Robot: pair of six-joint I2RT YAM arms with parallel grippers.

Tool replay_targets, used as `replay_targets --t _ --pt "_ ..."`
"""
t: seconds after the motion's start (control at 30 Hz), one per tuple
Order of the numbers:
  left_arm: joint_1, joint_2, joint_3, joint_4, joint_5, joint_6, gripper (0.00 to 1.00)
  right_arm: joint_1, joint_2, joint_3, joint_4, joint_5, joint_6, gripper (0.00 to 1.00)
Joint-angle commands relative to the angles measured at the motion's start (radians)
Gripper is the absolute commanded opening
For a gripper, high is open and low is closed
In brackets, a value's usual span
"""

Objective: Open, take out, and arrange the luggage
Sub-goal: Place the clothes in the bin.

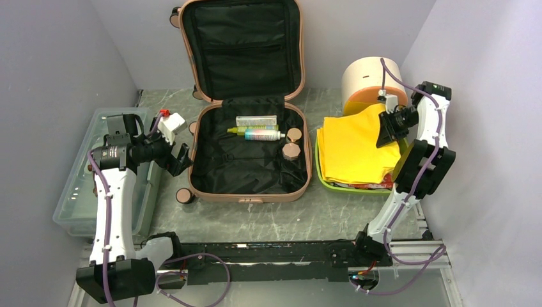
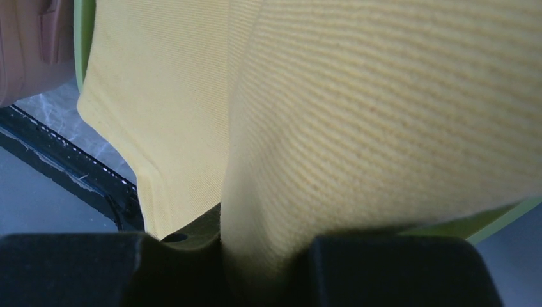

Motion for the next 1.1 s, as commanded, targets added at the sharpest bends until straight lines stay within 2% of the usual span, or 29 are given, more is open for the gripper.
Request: replay_targets --t 0.0,0.27,0.53,0.6,0.7,0.73,0.77,0.83,0.9,0.97,1.07 --pt "0.01 0.0 0.01 -0.002 0.045 -0.011 0.99 -0.022 -0.114 0.051 -0.002 0.001 -0.052 0.0" --pt "0.018 0.002 0.012 -0.001 0.055 -0.013 1.0 -0.023 -0.173 0.038 -0.002 0.05 -0.053 0.0" --pt "0.025 0.0 0.011 -0.003 0.067 -0.013 0.99 -0.024 -0.155 -0.039 0.0 0.096 -0.076 0.01" --pt "0.027 0.0 0.011 -0.003 0.069 -0.013 0.99 -0.024 -0.146 -0.042 0.0 0.093 -0.077 0.11" --pt "0.029 0.002 0.013 -0.004 0.073 -0.013 1.0 -0.023 -0.123 -0.036 -0.001 0.091 -0.072 0.14" --pt "0.029 0.003 0.013 -0.004 0.075 -0.013 0.99 -0.023 -0.119 -0.034 0.0 0.092 -0.07 0.18" --pt "0.03 0.003 0.014 -0.004 0.075 -0.014 0.99 -0.023 -0.116 -0.034 0.003 0.105 -0.071 0.31" --pt "0.031 0.003 0.015 -0.006 0.076 -0.014 0.99 -0.023 -0.115 -0.041 0.036 0.136 -0.055 0.35" --pt "0.034 0.002 0.014 -0.006 0.078 -0.015 0.99 -0.025 -0.122 -0.06 0.096 0.19 -0.026 0.43" --pt "0.035 0.002 0.014 -0.005 0.081 -0.014 0.99 -0.024 -0.149 -0.105 0.202 0.285 0.022 0.57" --pt "0.039 0.003 0.015 -0.005 0.087 -0.014 1.0 -0.023 -0.208 -0.172 0.338 0.389 0.047 0.64"
